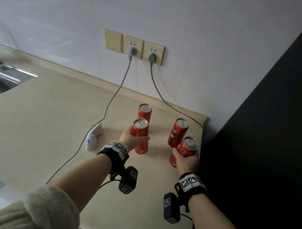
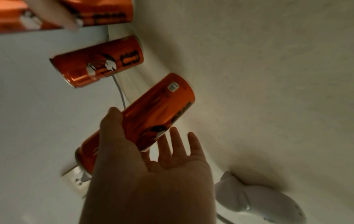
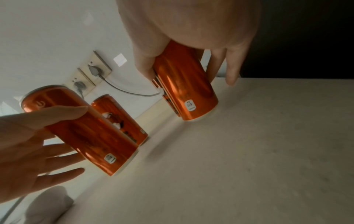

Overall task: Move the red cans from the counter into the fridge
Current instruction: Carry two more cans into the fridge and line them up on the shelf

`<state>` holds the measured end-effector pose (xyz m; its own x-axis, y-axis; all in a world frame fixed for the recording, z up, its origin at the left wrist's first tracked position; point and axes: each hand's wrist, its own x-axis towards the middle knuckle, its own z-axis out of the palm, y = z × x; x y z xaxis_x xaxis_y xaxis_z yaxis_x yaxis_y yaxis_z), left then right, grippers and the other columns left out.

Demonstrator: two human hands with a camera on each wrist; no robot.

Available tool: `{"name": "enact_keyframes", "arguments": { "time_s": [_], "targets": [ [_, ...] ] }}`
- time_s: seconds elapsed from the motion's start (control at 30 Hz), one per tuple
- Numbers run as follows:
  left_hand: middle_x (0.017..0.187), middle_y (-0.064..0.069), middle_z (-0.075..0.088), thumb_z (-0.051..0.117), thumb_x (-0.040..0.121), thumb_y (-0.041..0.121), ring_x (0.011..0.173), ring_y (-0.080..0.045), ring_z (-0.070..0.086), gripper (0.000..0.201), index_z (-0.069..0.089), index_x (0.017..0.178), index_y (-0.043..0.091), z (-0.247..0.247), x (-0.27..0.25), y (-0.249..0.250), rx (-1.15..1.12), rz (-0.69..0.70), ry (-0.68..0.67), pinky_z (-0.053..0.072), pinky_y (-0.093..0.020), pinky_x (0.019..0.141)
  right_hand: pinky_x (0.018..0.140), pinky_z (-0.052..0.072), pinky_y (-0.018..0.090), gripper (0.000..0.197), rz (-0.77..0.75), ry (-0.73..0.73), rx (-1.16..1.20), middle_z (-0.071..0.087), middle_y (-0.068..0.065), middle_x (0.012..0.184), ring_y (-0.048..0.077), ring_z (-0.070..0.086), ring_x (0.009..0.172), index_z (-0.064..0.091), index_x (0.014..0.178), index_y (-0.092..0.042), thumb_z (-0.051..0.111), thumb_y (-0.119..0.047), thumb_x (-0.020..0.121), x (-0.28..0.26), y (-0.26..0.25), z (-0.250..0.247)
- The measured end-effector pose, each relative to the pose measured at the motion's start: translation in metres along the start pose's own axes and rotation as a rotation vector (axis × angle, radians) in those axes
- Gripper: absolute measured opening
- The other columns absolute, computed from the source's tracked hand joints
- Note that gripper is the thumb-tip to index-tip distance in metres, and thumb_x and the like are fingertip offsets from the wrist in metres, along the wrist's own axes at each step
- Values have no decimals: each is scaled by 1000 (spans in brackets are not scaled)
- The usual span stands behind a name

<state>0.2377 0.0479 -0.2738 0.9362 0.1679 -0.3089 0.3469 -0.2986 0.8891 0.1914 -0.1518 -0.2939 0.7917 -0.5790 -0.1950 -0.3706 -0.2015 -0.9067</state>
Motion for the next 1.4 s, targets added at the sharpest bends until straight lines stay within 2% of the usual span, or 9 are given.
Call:
{"name": "enact_keyframes", "arguments": {
  "time_s": [0.13,0.23,0.37,0.63,0.9,1.03,1.17,1.3,1.4],
  "targets": [
    [108,-2,68,84,68,14,96,-17,64,54,60,117,17,-9,-35,-5,-21,166,-92,48,-29,87,72,46,19,53,-83,-29,81,66,-5,104,16,62,92,57,120,-27,80,-32,73,-34,-8,-10],
    [101,0,68,82,71,10,86,-10,64,47,59,111,20,-17,-68,-9,-60,259,-119,51,-25,81,96,47,36,53,-148,-17,105,68,-5,106,18,65,99,58,116,-27,80,-35,69,-63,-10,-20],
    [92,5,64,73,80,5,81,-3,60,34,56,107,16,-22,-120,-12,-177,321,-139,45,-11,66,100,45,44,50,-202,-30,140,69,-3,105,18,65,99,58,115,-26,79,-34,70,-106,-8,-42],
    [97,-2,62,79,68,25,89,-13,60,38,54,96,29,-25,-206,-4,-326,437,-211,48,-21,76,96,50,44,36,-328,-95,261,70,-11,91,13,67,91,59,90,-39,83,-28,66,-176,-8,-101],
    [89,-10,65,68,55,39,86,-23,65,48,57,94,13,-8,-280,37,-420,595,-229,54,-39,83,92,52,40,47,-458,-94,368,67,-9,92,12,67,89,56,93,-35,87,-15,64,-197,-11,-174],
    [93,-12,72,69,59,32,86,-21,72,61,57,108,-3,17,-321,64,-426,691,-361,56,-30,76,78,54,19,51,-590,-16,395,65,-11,89,-2,64,80,55,95,-35,85,-28,56,-198,-7,-222],
    [96,-12,71,76,55,33,88,-19,70,78,51,115,-10,60,-362,83,-412,772,-441,56,-30,79,82,57,44,51,-579,50,421,68,1,89,28,67,86,57,93,-33,80,-40,48,-186,9,-280],
    [96,-15,67,88,48,53,94,-33,64,98,50,116,-6,129,-401,95,-492,774,-472,51,-54,89,83,57,48,48,-532,113,363,68,0,85,22,67,79,59,89,-27,82,-33,47,-164,28,-353],
    [96,-15,66,86,52,32,91,-30,65,75,53,113,1,184,-425,106,-498,775,-488,54,-50,85,83,56,46,53,-531,185,330,66,-4,82,21,66,78,60,91,-21,80,-40,45,-148,31,-405]
  ]
}}
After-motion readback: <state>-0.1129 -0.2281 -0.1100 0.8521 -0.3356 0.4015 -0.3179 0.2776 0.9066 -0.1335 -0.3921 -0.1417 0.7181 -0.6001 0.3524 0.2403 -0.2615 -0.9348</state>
